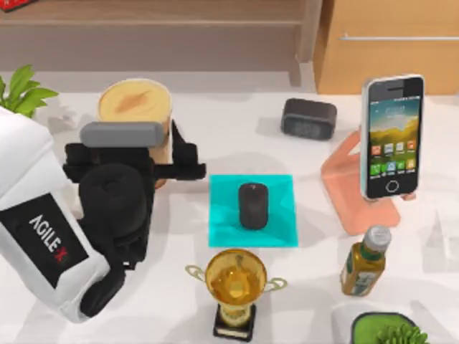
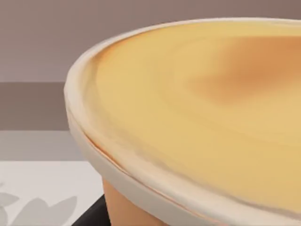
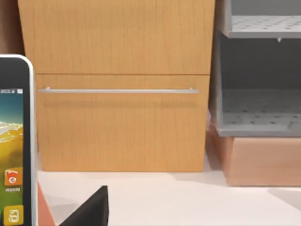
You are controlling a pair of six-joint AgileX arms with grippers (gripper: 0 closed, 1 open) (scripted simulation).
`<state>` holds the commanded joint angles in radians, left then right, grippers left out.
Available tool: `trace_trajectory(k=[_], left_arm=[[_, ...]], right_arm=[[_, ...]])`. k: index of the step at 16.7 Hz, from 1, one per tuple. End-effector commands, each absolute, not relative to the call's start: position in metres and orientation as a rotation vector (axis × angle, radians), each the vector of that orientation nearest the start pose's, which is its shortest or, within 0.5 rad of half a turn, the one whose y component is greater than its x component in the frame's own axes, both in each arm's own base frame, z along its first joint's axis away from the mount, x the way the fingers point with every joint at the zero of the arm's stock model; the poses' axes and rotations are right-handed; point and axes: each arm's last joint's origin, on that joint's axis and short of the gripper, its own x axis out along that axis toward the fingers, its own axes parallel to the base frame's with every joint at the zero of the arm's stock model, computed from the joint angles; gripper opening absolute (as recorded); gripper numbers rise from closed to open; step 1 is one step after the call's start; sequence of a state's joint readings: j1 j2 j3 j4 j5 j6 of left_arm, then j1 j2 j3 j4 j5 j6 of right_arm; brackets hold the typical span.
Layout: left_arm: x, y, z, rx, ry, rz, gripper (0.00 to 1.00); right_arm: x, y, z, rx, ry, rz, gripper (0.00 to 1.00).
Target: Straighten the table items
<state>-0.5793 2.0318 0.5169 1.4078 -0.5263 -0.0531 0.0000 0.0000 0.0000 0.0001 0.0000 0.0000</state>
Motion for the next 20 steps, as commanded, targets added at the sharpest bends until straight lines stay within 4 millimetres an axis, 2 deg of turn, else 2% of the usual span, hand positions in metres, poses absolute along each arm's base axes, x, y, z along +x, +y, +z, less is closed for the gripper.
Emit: trace_trajectory(k=[4, 6, 12, 16, 20], left_arm=[[0.269, -0.155, 0.083, -0.007, 0.099, -0.028, 0.00], [0.275, -0.160, 0.094, -0.034, 0.069, -0.033, 0.00], [0.306, -0.203, 0.131, -0.095, 0.084, -0.113, 0.00], [0.331, -0.239, 0.163, -0.105, 0.134, -0.178, 0.00], [0.359, -0.264, 0.214, -0.122, 0.119, -0.208, 0.00]], right_arm=[[0.106, -0.001, 0.160, 0.000, 0.000, 0.000, 1.00], [0.106, -0.001, 0.160, 0.000, 0.000, 0.000, 1.00], [0.106, -0.001, 0.160, 0.000, 0.000, 0.000, 1.00], [0.106, -0.001, 0.160, 0.000, 0.000, 0.000, 1.00], [0.106, -0.001, 0.160, 0.000, 0.000, 0.000, 1.00]])
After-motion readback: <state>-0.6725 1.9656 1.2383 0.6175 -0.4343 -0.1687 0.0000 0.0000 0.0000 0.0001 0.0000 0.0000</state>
